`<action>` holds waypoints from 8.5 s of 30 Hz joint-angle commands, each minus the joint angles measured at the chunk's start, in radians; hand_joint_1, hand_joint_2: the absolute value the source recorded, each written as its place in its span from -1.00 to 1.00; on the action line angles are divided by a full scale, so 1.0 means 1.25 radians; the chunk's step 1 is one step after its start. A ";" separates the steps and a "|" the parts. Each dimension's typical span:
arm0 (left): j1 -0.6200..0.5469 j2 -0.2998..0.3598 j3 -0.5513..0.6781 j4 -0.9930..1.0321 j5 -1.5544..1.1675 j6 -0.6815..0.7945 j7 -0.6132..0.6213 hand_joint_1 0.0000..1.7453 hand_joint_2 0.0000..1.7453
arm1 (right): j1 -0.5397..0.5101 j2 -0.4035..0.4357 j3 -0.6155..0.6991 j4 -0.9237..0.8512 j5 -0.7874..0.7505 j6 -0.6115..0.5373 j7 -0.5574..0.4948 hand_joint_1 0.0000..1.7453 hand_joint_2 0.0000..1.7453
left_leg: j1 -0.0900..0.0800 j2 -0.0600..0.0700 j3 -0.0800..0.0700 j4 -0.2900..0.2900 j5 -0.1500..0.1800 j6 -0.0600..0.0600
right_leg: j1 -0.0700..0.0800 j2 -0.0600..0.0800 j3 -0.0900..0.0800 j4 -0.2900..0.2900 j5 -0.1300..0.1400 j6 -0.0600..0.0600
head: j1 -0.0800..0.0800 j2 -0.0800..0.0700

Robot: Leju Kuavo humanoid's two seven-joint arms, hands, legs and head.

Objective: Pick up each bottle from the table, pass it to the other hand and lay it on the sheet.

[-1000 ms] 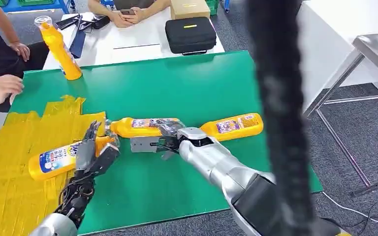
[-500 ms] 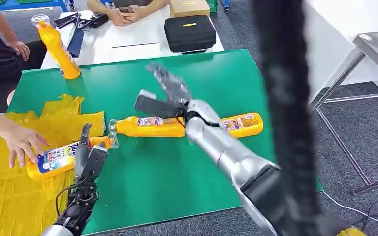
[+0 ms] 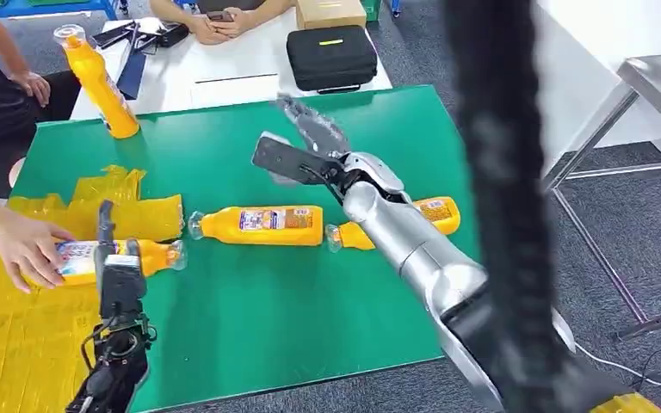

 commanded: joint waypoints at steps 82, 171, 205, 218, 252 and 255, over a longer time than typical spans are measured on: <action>0.102 -0.037 0.174 -0.163 0.015 -0.219 0.003 -1.00 -1.00 | 0.214 -0.406 -0.016 -0.089 0.185 0.151 -0.047 -1.00 1.00 | -0.003 -0.001 0.005 0.002 -0.009 0.006 | 0.000 -0.003 0.008 -0.001 -0.008 0.008 | 0.001 0.000; -0.036 -0.111 0.173 -0.104 0.291 -0.545 0.115 -1.00 1.00 | 0.011 0.099 -0.141 0.145 -0.068 0.143 -0.051 1.00 1.00 | -0.001 0.007 0.007 0.001 -0.006 0.003 | 0.001 0.006 0.005 0.001 -0.005 0.005 | 0.001 0.000; -0.014 -0.172 0.143 -0.117 0.379 -0.625 0.151 -1.00 1.00 | 0.058 0.154 0.172 0.146 -0.289 0.087 0.039 1.00 1.00 | -0.002 0.004 0.002 0.000 -0.005 0.004 | 0.000 0.002 0.002 -0.001 -0.004 0.005 | 0.001 0.000; 0.000 -0.172 0.156 -0.134 0.359 -0.588 0.154 -1.00 1.00 | 0.076 0.154 0.498 0.077 -0.415 0.031 0.127 1.00 1.00 | -0.001 0.004 0.002 0.001 -0.006 0.003 | 0.001 0.003 0.002 0.000 -0.005 0.005 | 0.001 0.000; -0.096 -0.093 0.382 0.018 -0.514 0.080 0.057 1.00 1.00 | 0.002 0.075 0.180 0.173 -0.380 0.031 -0.047 -1.00 -1.00 | -0.002 0.002 0.000 0.000 -0.004 0.004 | 0.000 0.001 0.000 0.000 -0.004 0.005 | 0.001 0.000; -0.124 -0.147 0.590 0.000 -0.863 0.080 0.044 1.00 1.00 | 0.011 0.069 0.123 0.158 -0.359 0.040 -0.061 -1.00 -1.00 | -0.001 0.002 0.003 0.001 -0.005 0.003 | 0.001 0.001 0.003 0.000 -0.005 0.005 | 0.001 0.000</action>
